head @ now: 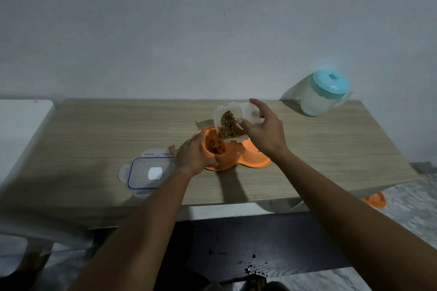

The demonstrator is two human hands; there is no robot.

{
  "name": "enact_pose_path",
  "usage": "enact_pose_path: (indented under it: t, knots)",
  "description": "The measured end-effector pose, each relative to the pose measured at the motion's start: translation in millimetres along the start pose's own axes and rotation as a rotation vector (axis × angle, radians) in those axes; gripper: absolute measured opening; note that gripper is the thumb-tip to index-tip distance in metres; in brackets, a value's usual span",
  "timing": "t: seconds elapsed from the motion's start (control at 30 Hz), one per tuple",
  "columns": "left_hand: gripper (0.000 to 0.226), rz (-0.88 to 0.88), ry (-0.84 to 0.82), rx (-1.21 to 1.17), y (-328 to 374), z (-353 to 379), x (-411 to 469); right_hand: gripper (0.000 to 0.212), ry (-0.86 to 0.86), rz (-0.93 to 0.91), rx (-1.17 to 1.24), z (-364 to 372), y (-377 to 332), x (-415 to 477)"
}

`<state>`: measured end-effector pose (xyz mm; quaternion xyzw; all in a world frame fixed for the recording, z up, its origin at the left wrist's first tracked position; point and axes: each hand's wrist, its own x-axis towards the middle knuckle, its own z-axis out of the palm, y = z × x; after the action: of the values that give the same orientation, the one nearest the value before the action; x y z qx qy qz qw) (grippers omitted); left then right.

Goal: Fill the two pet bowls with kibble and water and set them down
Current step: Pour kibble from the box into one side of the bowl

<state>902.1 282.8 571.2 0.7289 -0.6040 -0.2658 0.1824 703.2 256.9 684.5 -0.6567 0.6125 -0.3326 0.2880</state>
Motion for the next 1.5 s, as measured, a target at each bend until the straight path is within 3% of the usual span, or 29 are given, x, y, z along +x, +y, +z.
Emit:
enact_pose_path:
  t: [0.4, 0.57, 0.73, 0.83, 0.93, 1.03, 1.1, 1.23, 1.43, 1.5]
  knots:
    - [0.101, -0.009, -0.011, -0.014, 2, -3, -4, 0.067, 0.014, 0.038, 0.047, 1, 3, 1]
    - [0.102, -0.007, -0.015, -0.032, 7, -10, -7, 0.066, 0.049, 0.189, 0.239, 1, 15, 3]
    - [0.104, -0.057, -0.043, 0.04, 11, -12, 7, 0.054, 0.03, 0.469, 0.62, -6, 30, 18]
    - [0.107, -0.109, -0.036, 0.084, 11, -12, 23, 0.048, 0.009, 0.527, 0.728, -7, 36, 40]
    - [0.096, -0.15, -0.06, 0.148, 22, -20, 20, 0.048, -0.041, 0.57, 0.796, 2, 38, 67]
    - [0.08, -0.161, -0.06, 0.135, 28, -23, 11, 0.048, -0.111, 0.608, 0.758, 20, 38, 99]
    - [0.086, -0.187, -0.064, 0.135, 30, -25, 8, 0.041, -0.16, 0.63, 0.669, 41, 39, 119]
    - [0.085, -0.212, -0.078, 0.18, 45, -32, 9, 0.046, -0.209, 0.584, 0.516, 86, 48, 153]
    - [0.101, -0.269, -0.11, 0.243, 38, -25, 16, 0.019, -0.278, 0.582, 0.503, 116, 61, 174]
    - [0.102, -0.271, -0.11, 0.244, 38, -26, 17, 0.02, -0.285, 0.601, 0.536, 119, 65, 174]
